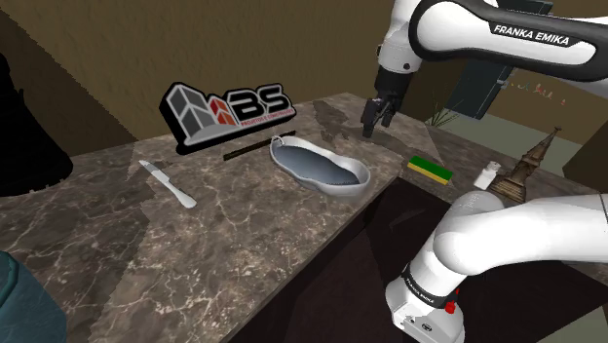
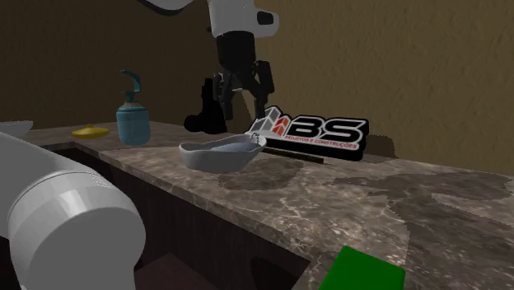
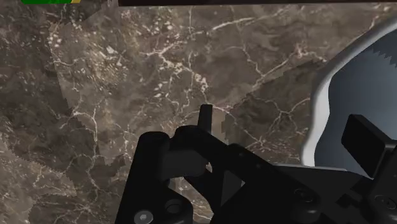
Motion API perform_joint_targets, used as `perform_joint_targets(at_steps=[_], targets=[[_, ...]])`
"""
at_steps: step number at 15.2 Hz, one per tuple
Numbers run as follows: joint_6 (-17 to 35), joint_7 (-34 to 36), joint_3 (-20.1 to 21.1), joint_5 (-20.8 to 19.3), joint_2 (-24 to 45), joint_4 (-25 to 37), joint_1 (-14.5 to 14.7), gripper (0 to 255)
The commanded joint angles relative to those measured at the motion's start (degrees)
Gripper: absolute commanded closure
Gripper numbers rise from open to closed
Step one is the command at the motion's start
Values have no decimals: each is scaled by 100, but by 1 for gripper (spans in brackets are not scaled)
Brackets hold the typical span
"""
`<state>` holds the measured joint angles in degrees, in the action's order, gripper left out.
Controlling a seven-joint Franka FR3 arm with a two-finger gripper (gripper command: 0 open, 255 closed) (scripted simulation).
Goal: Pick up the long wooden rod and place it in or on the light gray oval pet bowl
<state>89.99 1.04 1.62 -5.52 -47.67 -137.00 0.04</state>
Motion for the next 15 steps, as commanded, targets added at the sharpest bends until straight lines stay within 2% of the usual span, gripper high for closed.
perform_joint_targets(at_steps=[1, 8, 15], targets=[[0, 0, 0, 0, 0, 0, 0, 0], [644, 2500, 1039, 736, 1065, 299, -424, 0], [1264, 4927, 1871, 970, 2543, 1120, -937, 0]])
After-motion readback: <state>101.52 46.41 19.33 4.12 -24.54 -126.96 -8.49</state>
